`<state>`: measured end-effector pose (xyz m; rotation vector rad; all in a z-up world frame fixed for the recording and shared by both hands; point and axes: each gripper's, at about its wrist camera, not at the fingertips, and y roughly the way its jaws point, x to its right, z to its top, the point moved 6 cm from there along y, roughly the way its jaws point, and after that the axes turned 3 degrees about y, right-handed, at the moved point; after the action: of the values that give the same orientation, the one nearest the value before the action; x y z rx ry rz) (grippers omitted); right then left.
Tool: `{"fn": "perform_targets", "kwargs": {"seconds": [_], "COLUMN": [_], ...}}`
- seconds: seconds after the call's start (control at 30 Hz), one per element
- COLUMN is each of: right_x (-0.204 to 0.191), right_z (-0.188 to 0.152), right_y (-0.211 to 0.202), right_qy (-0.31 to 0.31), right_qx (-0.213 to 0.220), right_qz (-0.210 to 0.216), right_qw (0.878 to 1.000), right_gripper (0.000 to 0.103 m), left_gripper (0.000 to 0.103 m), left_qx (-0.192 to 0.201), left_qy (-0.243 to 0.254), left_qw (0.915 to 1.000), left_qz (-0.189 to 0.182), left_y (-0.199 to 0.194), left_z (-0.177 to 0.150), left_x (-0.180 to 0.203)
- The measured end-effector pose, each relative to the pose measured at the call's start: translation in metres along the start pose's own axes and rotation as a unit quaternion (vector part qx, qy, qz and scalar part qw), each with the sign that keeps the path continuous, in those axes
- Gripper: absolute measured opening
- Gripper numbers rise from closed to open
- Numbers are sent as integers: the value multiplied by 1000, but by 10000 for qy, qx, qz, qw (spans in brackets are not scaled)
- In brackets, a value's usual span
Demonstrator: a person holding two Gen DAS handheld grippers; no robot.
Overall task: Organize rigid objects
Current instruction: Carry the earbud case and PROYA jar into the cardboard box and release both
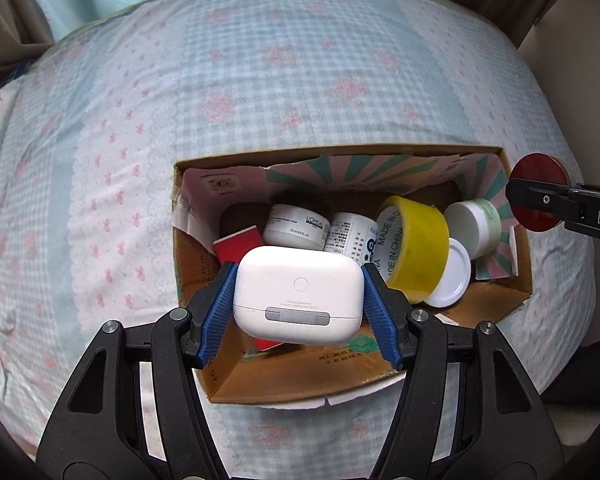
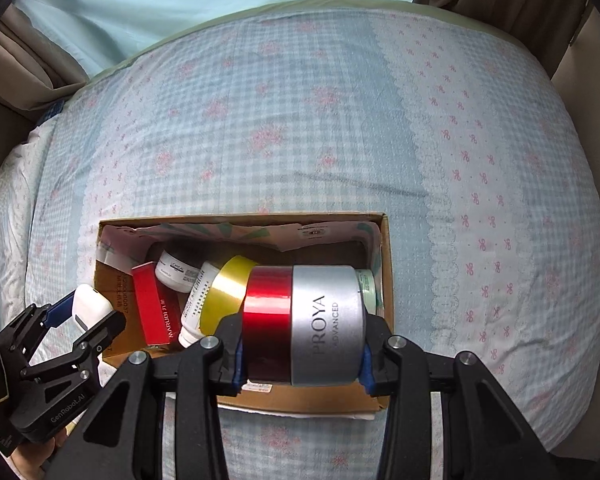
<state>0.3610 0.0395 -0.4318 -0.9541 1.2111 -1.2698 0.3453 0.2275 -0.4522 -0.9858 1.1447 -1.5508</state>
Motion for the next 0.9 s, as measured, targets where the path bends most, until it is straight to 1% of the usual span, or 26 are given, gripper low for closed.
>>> {"fn": "perform_targets", "kwargs": {"seconds": [0.17,0.33,0.43,0.5,0.53,0.57,0.6,0.63,0.67,0.73,0.83,0.9], "right_x": [-3,-2,-3,-3,-3,-3,-3,-3,-2,0,2,3], "right_z": [9,11,12,13,13,15,16,17,18,19,16,12], "right_y": [36,56,64,66,65,65,64,61,57,50,43,37], "right_qy": [21,202,159,163,184,215,249,268,278,337,433,465], "right_qx": [-293,-460,-626,-629,-608,-581,-562,-519,-434,-350,-361,-317], "right_qz": [18,92,20,-34,-11,70,136,172,181,159,268,253], "right_qw": [9996,9987,9979,9979,9980,9981,9980,9981,9985,9987,9981,9981], "right_gripper": [38,38,38,38,38,40,42,54,76,103,103,103], "left_gripper": [58,58,58,58,61,80,93,102,103,103,103,103], "left_qx": [-374,-515,-598,-684,-698,-694,-656,-532,-412,-395,-346,-319], "left_qy": [65,133,81,26,10,3,-4,-18,-30,3,42,17], "left_qw": [9993,9986,9982,9975,9975,9975,9978,9985,9989,9991,9993,9994], "left_qz": [-6,-11,-67,-145,-128,-92,-84,-136,-198,-177,-135,-146], "left_y": [31,38,41,44,44,43,41,36,30,24,15,10], "left_z": [0,1,3,3,3,4,5,6,8,9,7,4], "left_x": [-1,3,5,6,7,7,8,8,9,10,10,9]}}
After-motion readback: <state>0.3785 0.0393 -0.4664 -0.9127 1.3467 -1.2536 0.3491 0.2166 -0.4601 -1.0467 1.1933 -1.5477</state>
